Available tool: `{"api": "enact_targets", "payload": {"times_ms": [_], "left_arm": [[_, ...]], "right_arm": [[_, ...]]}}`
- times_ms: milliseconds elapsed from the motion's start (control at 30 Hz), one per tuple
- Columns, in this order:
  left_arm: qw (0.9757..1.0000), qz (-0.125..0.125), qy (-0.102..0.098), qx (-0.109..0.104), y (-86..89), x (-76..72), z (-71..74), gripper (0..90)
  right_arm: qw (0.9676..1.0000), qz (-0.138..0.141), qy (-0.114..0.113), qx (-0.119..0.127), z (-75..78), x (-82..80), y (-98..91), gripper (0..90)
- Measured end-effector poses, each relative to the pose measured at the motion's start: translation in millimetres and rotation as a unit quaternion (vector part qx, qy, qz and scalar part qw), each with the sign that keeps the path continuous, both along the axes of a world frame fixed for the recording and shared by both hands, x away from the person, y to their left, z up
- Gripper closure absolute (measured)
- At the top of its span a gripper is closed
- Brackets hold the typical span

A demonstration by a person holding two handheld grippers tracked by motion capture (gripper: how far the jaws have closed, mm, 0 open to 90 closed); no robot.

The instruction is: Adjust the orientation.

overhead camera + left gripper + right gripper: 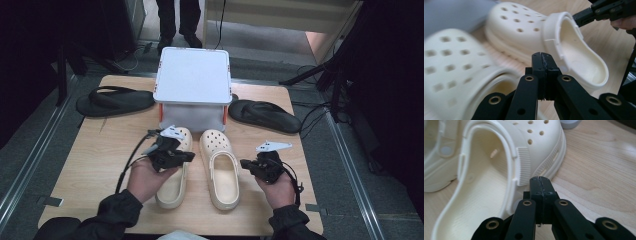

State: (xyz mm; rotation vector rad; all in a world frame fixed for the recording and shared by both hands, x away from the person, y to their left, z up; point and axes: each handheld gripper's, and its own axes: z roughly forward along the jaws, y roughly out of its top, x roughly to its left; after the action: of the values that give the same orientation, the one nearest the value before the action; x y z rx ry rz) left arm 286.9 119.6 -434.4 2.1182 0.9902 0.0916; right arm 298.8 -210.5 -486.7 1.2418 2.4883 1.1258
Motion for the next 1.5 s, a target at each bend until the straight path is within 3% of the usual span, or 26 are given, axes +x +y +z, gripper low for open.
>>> {"api": "enact_targets", "payload": {"times_ms": [100, 133, 267, 367, 433, 467, 533, 667, 867, 1000, 1100, 1200, 1300, 1400, 1500], "left_arm": [[0.9996, 0.018, -0.012, 0.018, 27.1, 1.0, 0.4, 90.0], [0.9995, 0.021, -0.015, 0.016, 38.4, 1.9, -1.9, 90.0], [0.9984, 0.049, -0.009, 0.029, 72.6, 7.0, -18.5, 90.0], [0.9969, 0.072, 0.004, 0.032, 90.2, 11.5, -42.2, 90.0], [0.9964, 0.076, 0.029, 0.021, 96.3, 15.0, -56.7, 90.0], [0.9958, 0.078, 0.043, 0.022, 96.4, 16.5, -61.1, 90.0], [0.9966, 0.067, 0.036, 0.032, 92.5, 16.6, -63.4, 90.0], [0.9966, 0.054, 0.045, 0.045, 80.8, 18.0, -71.0, 90.0], [0.9973, 0.038, 0.046, 0.043, 73.5, 12.8, -70.2, 90.0], [0.9977, 0.028, 0.048, 0.038, 68.3, 8.2, -70.9, 90.0], [0.9979, 0.032, 0.037, 0.041, 63.5, 4.4, -70.7, 90.0], [0.9979, 0.033, 0.044, 0.034, 66.0, 5.2, -71.4, 90.0], [0.9986, 0.035, 0.037, 0.017, 70.8, 6.2, -65.9, 90.0], [0.9991, 0.035, 0.023, 0.005, 75.6, 10.3, -55.0, 84.6], [0.9991, 0.032, 0.022, -0.017, 82.5, 18.6, -45.5, 80.2]], "right_arm": [[1.0000, -0.005, 0.002, -0.004, -3.6, 4.3, 0.5, 90.0], [1.0000, -0.006, 0.006, 0.002, -4.3, 5.4, 0.8, 90.0], [0.9999, -0.003, 0.011, -0.001, -7.3, 8.8, 5.8, 90.0], [0.9998, 0.002, 0.014, -0.011, -10.1, 9.1, 12.7, 90.0], [0.9998, 0.003, 0.012, -0.012, -11.0, 9.8, 15.6, 90.0], [0.9998, 0.000, 0.017, -0.011, -11.7, 9.8, 17.4, 90.0], [0.9998, 0.001, 0.014, -0.012, -12.7, 10.2, 20.0, 90.0], [0.9999, -0.002, 0.015, -0.006, -14.1, 10.9, 26.2, 90.0], [0.9996, -0.007, 0.025, 0.008, -17.3, 10.5, 33.9, 90.0], [0.9997, -0.010, 0.020, 0.005, -17.8, 7.8, 39.4, 90.0], [0.9998, -0.017, 0.007, 0.009, -19.2, 7.4, 42.9, 90.0], [0.9997, -0.021, -0.002, 0.007, -20.5, 8.5, 42.7, 90.0], [0.9995, -0.025, -0.009, 0.016, -18.2, 7.4, 39.8, 90.0], [0.9983, -0.032, -0.041, 0.027, -7.6, -0.1, 38.4, 88.2], [0.9965, -0.043, -0.054, 0.048, 5.9, -9.3, 35.4, 86.1]]}}
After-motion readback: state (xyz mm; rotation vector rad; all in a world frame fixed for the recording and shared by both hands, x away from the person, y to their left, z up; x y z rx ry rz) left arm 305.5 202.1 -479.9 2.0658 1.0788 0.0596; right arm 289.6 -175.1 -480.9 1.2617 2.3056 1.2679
